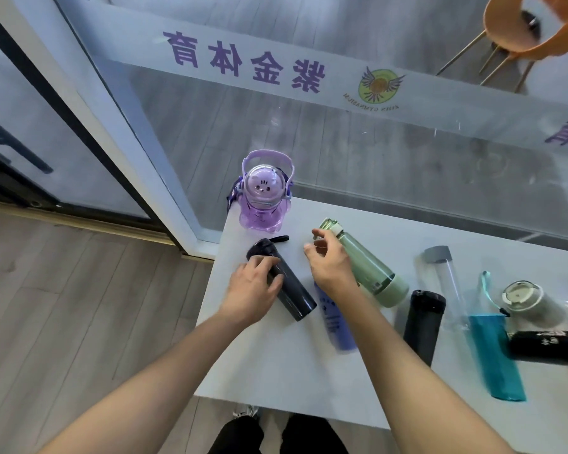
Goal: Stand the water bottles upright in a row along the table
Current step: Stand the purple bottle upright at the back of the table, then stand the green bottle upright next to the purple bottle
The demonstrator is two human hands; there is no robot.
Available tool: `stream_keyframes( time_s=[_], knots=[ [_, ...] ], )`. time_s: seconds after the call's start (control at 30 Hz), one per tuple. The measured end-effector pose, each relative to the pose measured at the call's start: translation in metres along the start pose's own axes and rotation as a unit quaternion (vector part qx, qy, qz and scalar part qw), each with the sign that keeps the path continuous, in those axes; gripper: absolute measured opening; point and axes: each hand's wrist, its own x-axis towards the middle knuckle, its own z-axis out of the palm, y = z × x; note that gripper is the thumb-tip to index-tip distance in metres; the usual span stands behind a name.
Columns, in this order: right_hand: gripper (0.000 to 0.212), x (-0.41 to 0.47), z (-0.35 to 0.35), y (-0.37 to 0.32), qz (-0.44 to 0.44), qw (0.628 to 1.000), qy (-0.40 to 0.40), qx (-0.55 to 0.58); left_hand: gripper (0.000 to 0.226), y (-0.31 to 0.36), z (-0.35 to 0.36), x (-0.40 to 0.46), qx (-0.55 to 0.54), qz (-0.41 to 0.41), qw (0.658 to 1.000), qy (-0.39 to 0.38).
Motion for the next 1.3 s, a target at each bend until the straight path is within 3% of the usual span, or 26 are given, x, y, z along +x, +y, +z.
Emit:
stream_keyframes(
  time_s=[0.17, 0.3, 0.43, 0.83, 1.07, 1.3],
  knots=[
    [0.035, -0.007, -0.02, 0.021, -0.017, 0.999, -0.001, -0.047, 0.041, 0.013, 0.024, -0.011, 0.125, 0.059, 0.99, 0.012],
    [0.035, 0.003, -0.039, 0.033, -0.03, 0.996, 0.001, -0.09, 0.049, 0.02, 0.038, -0.005, 0.189, 0.044, 0.981, -0.003],
    [0.042, 0.03, -0.055, 0.042, -0.048, 0.975, 0.006, -0.217, 0.066, 0.021, 0.047, 0.003, 0.248, 0.005, 0.969, -0.021],
    [0.071, 0.108, -0.048, 0.063, -0.039, 0.925, -0.084, -0.369, 0.062, 0.029, 0.06, 0.012, 0.18, -0.051, 0.982, -0.027],
    [0.066, 0.122, -0.044, 0.067, -0.043, 0.944, -0.055, -0.323, 0.061, 0.029, 0.058, 0.012, 0.176, -0.048, 0.983, -0.023],
    [0.076, 0.121, -0.083, 0.017, -0.139, 0.98, 0.02, -0.142, 0.06, 0.028, 0.058, 0.011, 0.166, -0.036, 0.985, -0.017]
  ],
)
